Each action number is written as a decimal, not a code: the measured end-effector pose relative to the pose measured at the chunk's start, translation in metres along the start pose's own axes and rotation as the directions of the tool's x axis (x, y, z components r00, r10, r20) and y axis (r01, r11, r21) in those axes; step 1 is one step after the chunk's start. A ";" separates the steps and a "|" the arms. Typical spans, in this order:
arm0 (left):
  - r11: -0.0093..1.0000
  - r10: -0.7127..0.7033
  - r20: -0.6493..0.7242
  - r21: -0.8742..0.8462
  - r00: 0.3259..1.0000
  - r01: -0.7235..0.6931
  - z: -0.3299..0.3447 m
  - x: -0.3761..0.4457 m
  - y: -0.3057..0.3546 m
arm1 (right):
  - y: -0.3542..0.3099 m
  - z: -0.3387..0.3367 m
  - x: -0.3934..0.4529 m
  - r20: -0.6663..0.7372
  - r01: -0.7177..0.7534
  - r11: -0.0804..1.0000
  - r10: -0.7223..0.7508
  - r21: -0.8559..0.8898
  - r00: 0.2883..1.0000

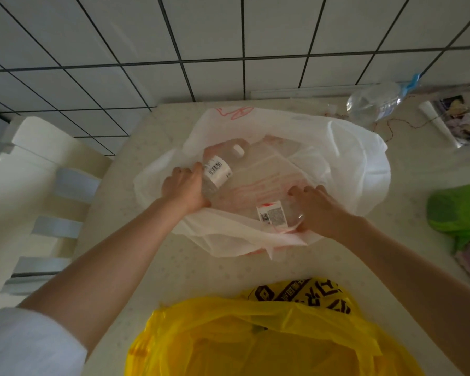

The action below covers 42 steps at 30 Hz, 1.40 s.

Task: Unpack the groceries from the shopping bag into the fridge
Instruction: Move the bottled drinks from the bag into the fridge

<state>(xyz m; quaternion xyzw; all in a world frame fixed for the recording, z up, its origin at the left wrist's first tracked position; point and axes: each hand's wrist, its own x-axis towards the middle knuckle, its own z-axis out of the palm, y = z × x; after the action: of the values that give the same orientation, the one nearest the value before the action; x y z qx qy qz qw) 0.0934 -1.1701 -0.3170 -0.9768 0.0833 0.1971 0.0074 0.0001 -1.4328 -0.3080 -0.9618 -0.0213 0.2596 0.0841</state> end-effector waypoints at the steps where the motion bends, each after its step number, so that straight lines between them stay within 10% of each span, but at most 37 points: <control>1: 0.998 0.034 -0.037 0.062 0.999 -0.031 0.001 -0.003 0.004 | 0.001 -0.003 -0.001 0.010 0.008 1.000 -0.008 0.020 1.000; 7: 0.977 0.120 -0.238 0.203 0.964 -0.071 0.005 0.002 0.037 | 0.000 -0.027 -0.021 0.027 0.101 0.993 -0.102 0.054 0.994; 12: 0.993 0.113 -0.233 0.057 0.966 -0.103 0.010 0.008 0.049 | 0.001 -0.043 -0.034 0.058 0.115 0.906 -0.151 0.407 0.987; 19: 0.961 0.051 -0.282 -0.247 0.958 -0.124 -0.014 -0.022 0.058 | -0.017 -0.078 -0.049 -0.320 0.205 0.844 -0.042 0.495 0.947; 25: 0.709 -0.057 -0.317 -0.680 0.947 -0.185 -0.022 -0.054 0.054 | -0.028 -0.081 -0.054 -0.556 0.402 0.830 -0.137 0.387 0.820; 32: 0.432 -0.145 -0.294 -0.878 0.945 -0.207 0.007 -0.085 0.049 | -0.012 -0.043 -0.060 -0.444 0.304 0.789 -0.043 0.535 0.895; 42: 0.472 -0.307 -0.309 -0.871 0.900 -0.138 0.021 -0.096 0.058 | -0.001 -0.022 -0.045 -0.382 0.279 0.727 -0.025 0.627 0.924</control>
<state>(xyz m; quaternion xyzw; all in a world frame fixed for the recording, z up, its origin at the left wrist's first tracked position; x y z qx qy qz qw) -0.0118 -1.2110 -0.2983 -0.8615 -0.0799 -0.0066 -0.5013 -0.0273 -1.4388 -0.2666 -0.8913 0.0087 0.0678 0.4481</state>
